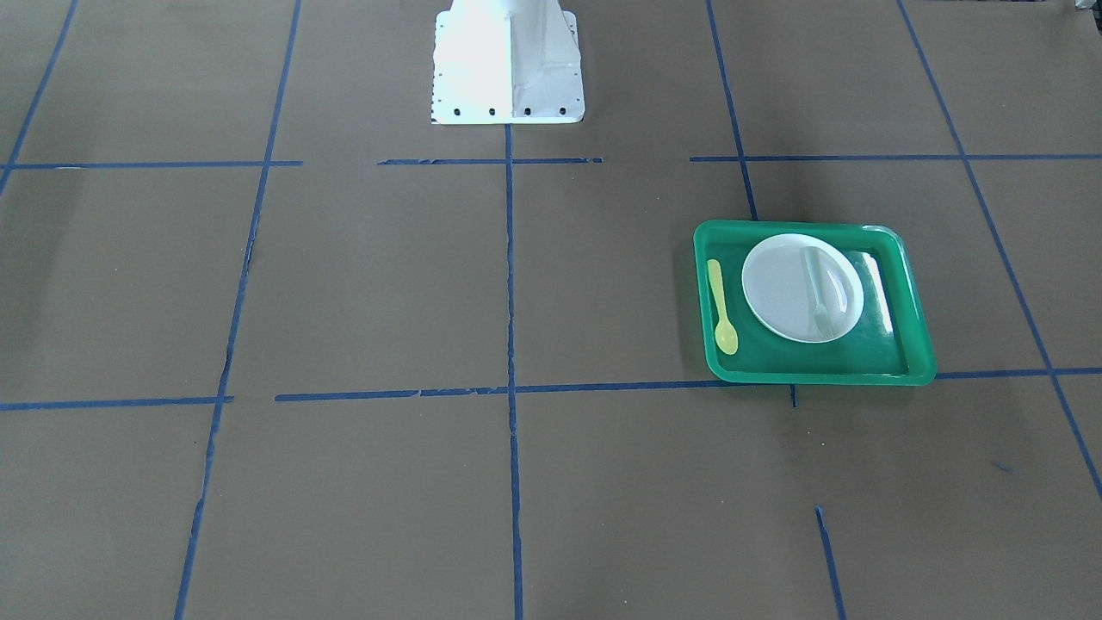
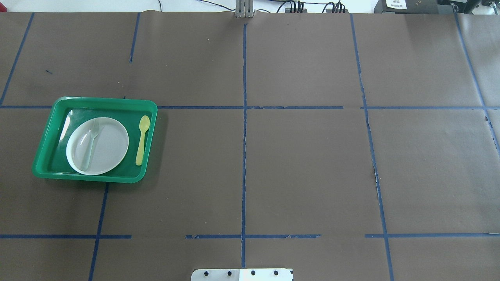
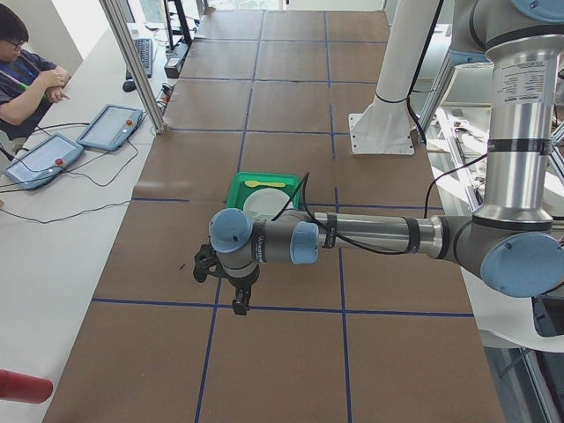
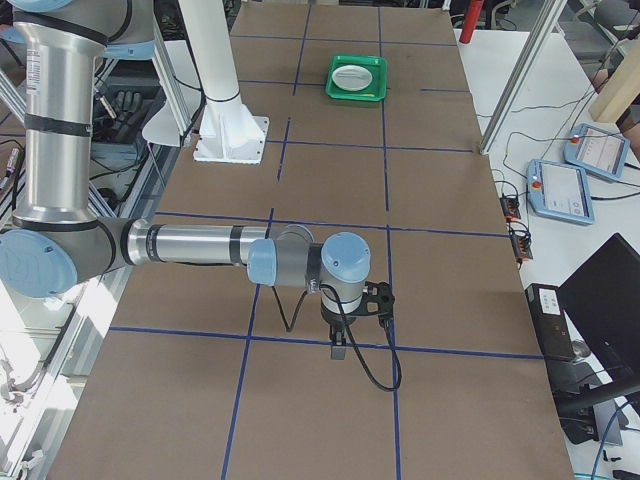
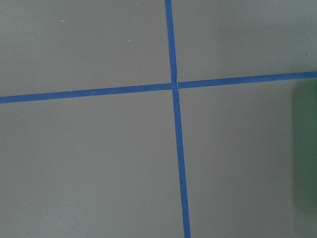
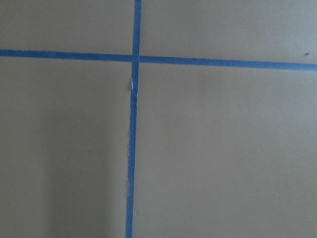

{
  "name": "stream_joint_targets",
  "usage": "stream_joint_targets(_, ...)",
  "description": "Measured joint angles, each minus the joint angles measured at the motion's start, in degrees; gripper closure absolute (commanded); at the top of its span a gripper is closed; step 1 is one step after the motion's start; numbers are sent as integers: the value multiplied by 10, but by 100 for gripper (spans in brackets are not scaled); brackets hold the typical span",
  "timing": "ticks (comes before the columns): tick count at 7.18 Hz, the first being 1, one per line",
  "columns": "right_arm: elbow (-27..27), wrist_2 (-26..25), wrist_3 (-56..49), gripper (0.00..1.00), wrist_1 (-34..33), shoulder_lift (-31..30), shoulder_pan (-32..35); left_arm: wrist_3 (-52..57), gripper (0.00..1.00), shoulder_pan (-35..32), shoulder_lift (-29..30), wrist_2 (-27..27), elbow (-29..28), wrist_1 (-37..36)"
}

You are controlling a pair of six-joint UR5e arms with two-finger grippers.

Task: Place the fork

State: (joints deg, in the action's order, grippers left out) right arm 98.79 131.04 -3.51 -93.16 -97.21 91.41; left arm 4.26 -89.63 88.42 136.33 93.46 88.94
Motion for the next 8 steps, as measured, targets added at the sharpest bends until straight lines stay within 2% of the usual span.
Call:
stream_joint_targets(2,0,0,1,0,0,0,0,-2,0,0,1,-1,1,2)
stream_joint_targets(4,0,0,1,0,0,0,0,-38,0,11,9,-2,26,4)
stream_joint_targets(6,0,0,0,0,0,0,0,-166,0,72,13,-2,103,17)
stream_joint_targets(8,0,0,0,0,0,0,0,-299,0,144,13,-2,146,86)
